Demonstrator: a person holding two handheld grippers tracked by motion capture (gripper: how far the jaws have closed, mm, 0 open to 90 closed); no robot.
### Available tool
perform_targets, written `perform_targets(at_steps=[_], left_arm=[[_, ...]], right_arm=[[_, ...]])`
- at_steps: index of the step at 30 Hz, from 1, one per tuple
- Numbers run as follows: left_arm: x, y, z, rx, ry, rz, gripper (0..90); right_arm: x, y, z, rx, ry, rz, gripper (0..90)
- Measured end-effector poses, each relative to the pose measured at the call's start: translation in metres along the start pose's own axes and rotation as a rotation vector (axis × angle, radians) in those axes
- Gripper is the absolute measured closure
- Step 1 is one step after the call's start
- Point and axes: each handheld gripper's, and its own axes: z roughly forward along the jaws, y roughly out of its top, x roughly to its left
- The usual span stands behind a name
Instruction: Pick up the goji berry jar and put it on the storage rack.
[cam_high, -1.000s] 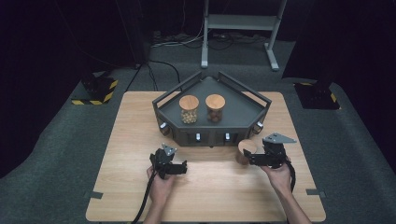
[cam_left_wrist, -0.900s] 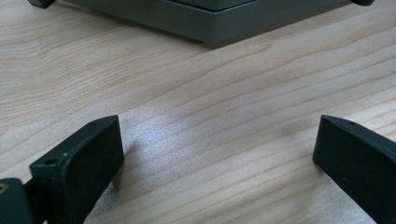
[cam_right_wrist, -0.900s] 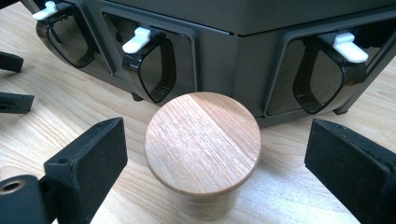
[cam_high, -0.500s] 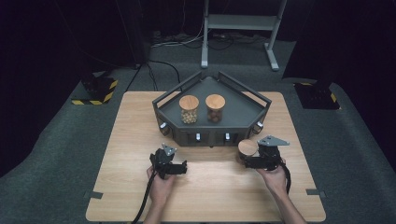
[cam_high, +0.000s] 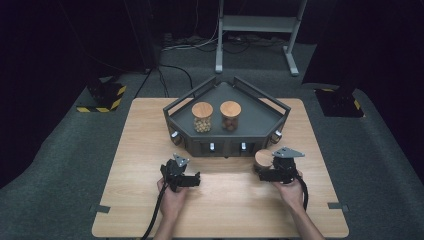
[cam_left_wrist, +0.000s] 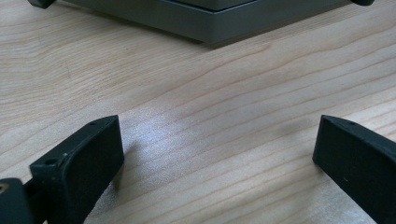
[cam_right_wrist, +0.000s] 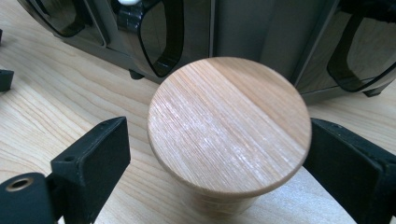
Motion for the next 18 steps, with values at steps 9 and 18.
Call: perform_targets(at_steps=[9,18], left_arm=[[0.0000,0.0000,0.0000,0.000,0.000,0.000,1.8],[0.0000,0.0000,0.0000,0.000,0.000,0.000,1.8]], right_arm=[[0.0050,-0.0014,0.0067,0.009,-0.018,-0.002,11.7],[0.0088,-0.0033,0.0108,0.001,-0.028,-0.002,15.3]])
